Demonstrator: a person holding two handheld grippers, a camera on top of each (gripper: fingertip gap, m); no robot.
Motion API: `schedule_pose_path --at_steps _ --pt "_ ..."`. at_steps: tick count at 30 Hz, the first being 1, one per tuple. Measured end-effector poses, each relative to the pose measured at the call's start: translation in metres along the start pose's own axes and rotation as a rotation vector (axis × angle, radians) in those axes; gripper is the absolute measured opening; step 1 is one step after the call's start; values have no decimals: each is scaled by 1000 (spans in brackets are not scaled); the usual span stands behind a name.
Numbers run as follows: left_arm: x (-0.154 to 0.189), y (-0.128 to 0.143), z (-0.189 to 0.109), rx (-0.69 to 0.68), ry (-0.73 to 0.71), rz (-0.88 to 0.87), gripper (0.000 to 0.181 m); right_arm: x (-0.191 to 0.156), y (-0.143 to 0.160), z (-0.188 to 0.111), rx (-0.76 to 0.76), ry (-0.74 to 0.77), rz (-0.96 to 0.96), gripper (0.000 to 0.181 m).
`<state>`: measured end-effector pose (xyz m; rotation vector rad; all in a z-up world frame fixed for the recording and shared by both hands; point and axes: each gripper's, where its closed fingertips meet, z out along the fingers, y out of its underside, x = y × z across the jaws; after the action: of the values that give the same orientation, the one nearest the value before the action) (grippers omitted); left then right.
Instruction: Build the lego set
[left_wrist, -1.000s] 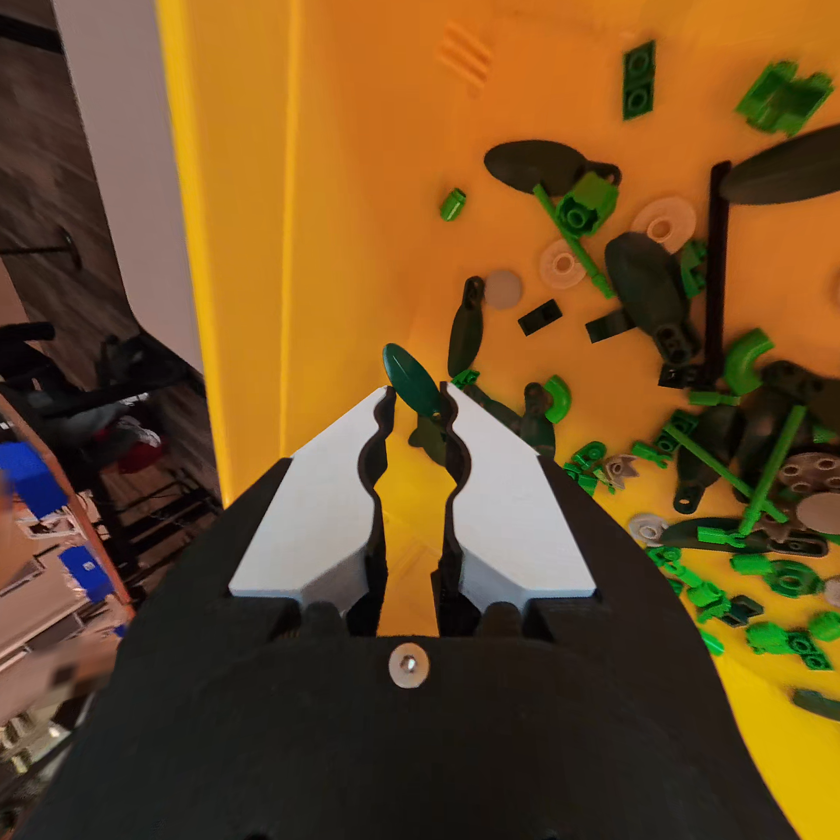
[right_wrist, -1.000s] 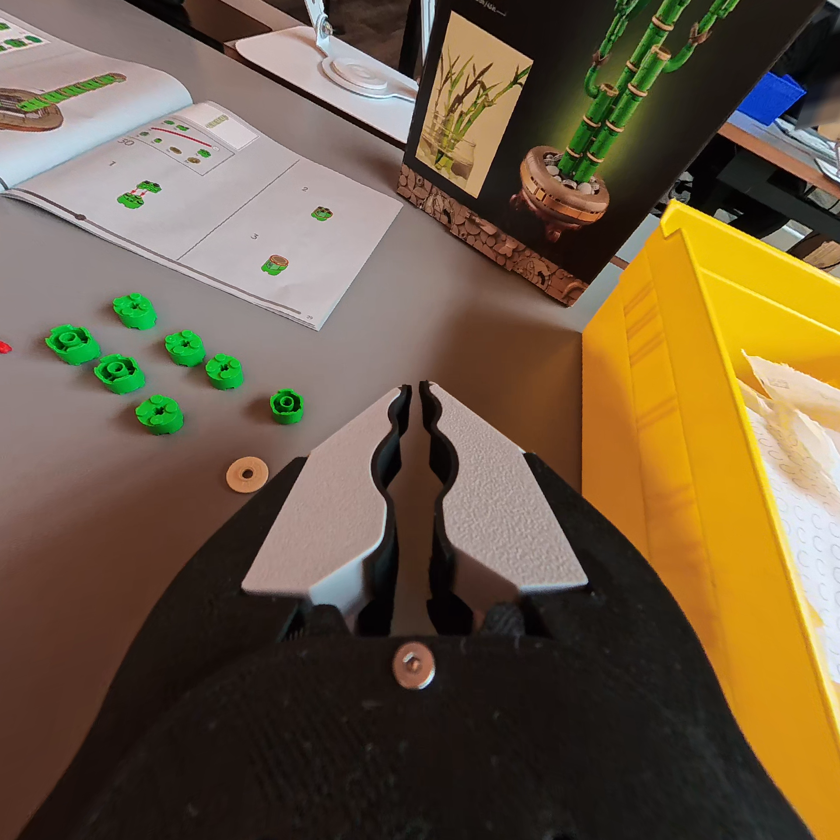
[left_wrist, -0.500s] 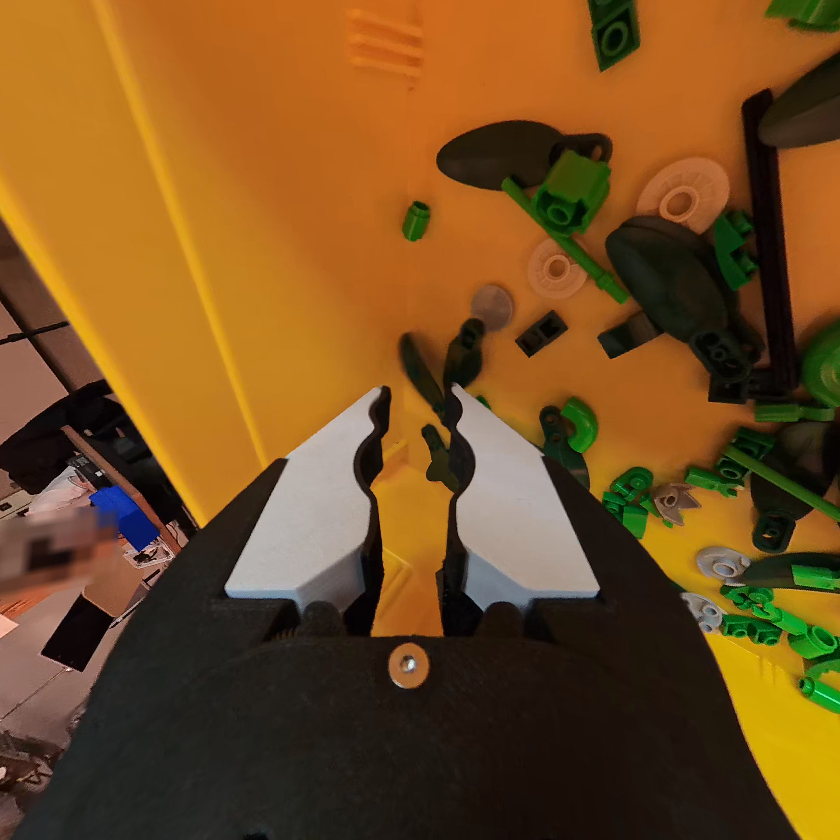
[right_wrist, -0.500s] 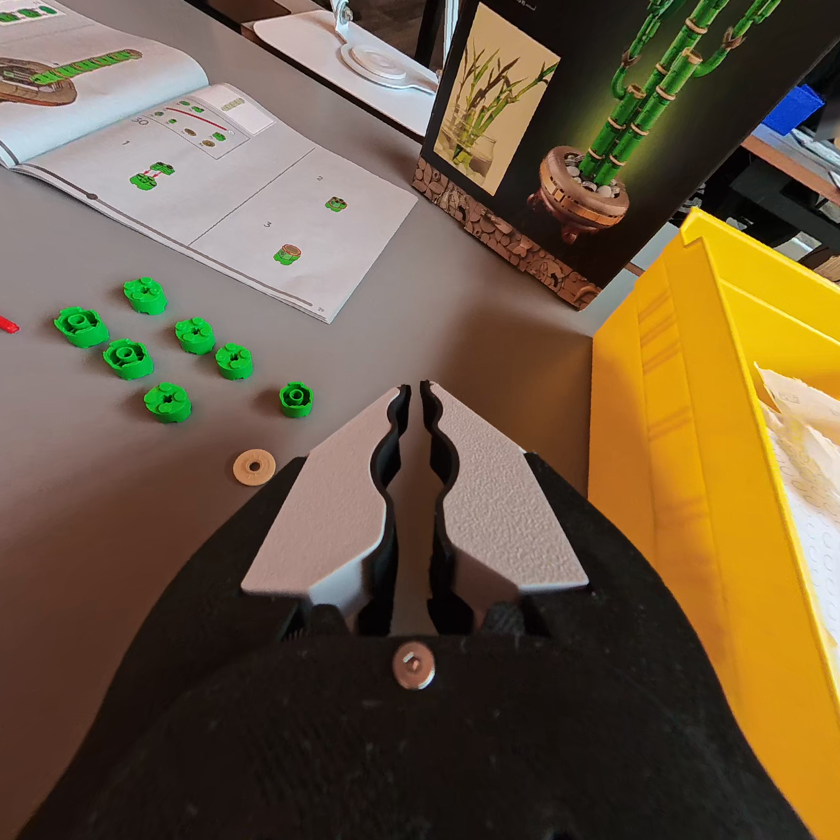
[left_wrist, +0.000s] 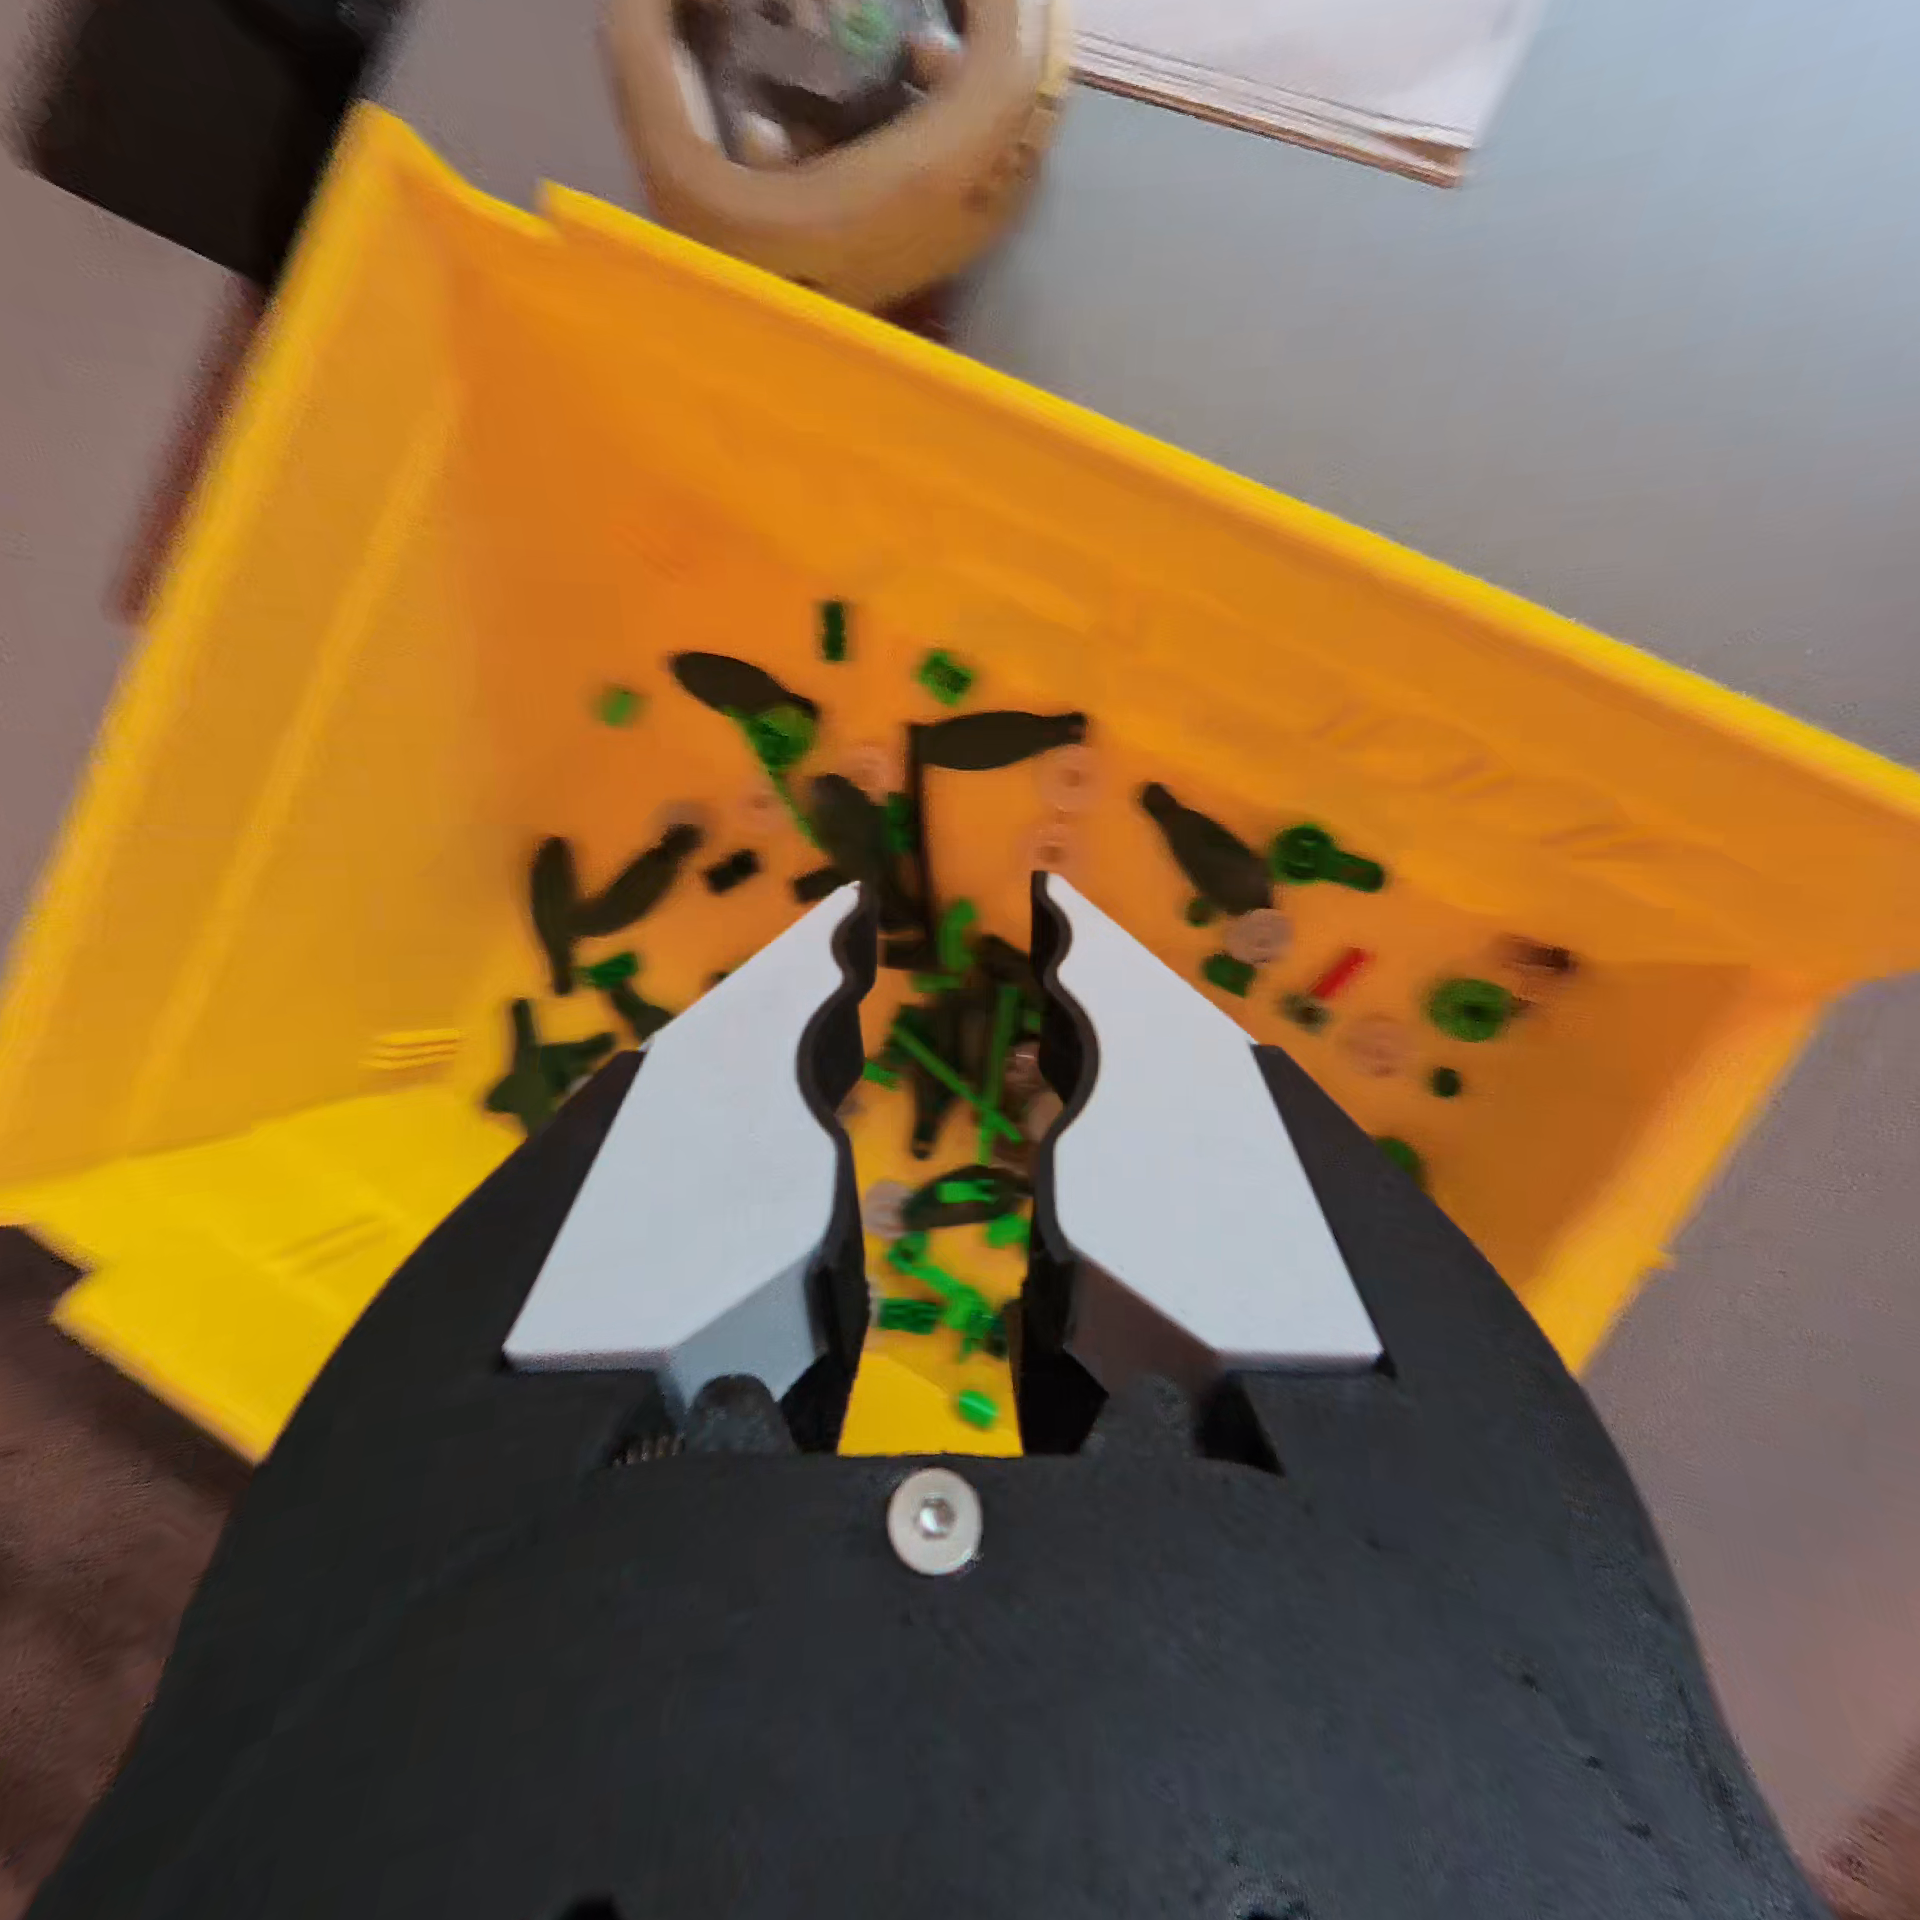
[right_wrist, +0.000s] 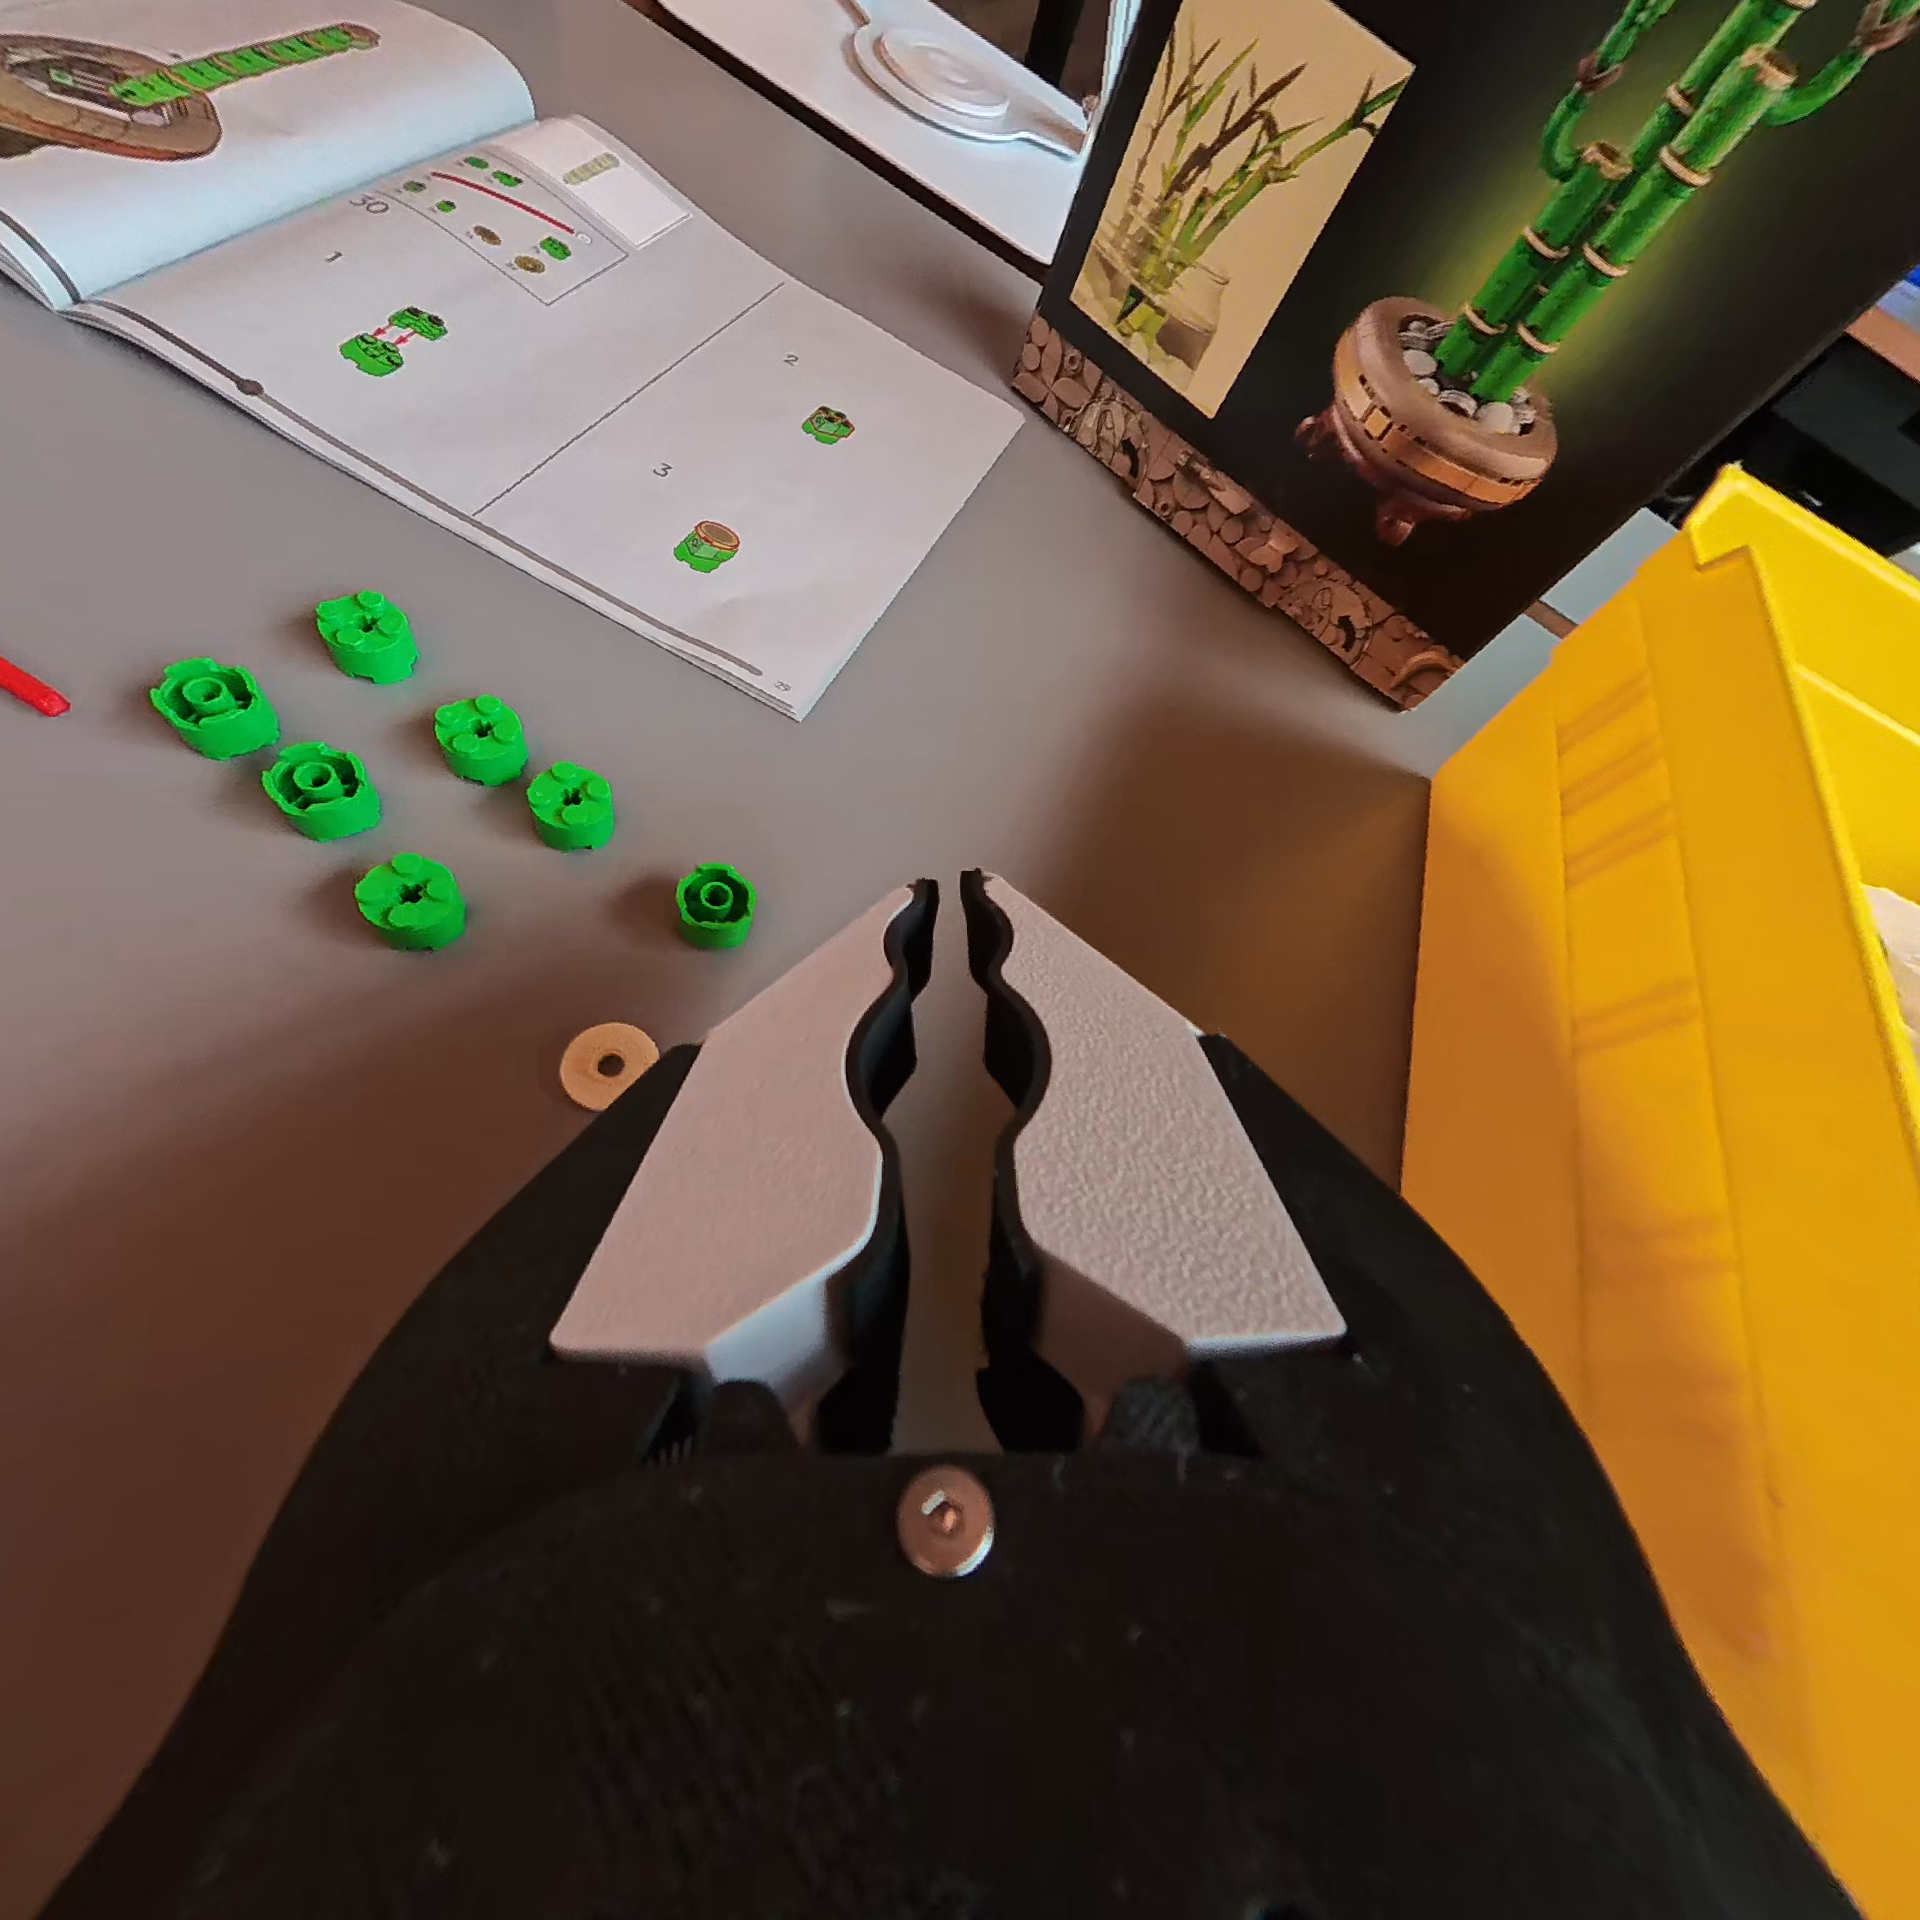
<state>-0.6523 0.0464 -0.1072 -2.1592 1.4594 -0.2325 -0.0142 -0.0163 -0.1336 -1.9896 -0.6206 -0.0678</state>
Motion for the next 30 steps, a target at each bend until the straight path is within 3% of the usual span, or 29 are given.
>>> schedule_pose_path --at_steps 6,12,30 --pt "27 11 24 -76 53 56 31 -6 -1 0 -3 -8 -23 6" --pt "24 21 49 -119 71 60 31 -4 -3 -4 15 -1 -4 6" --pt "19 24 60 -176 138 8 22 -6 2 -3 -10 -9 -25 7"
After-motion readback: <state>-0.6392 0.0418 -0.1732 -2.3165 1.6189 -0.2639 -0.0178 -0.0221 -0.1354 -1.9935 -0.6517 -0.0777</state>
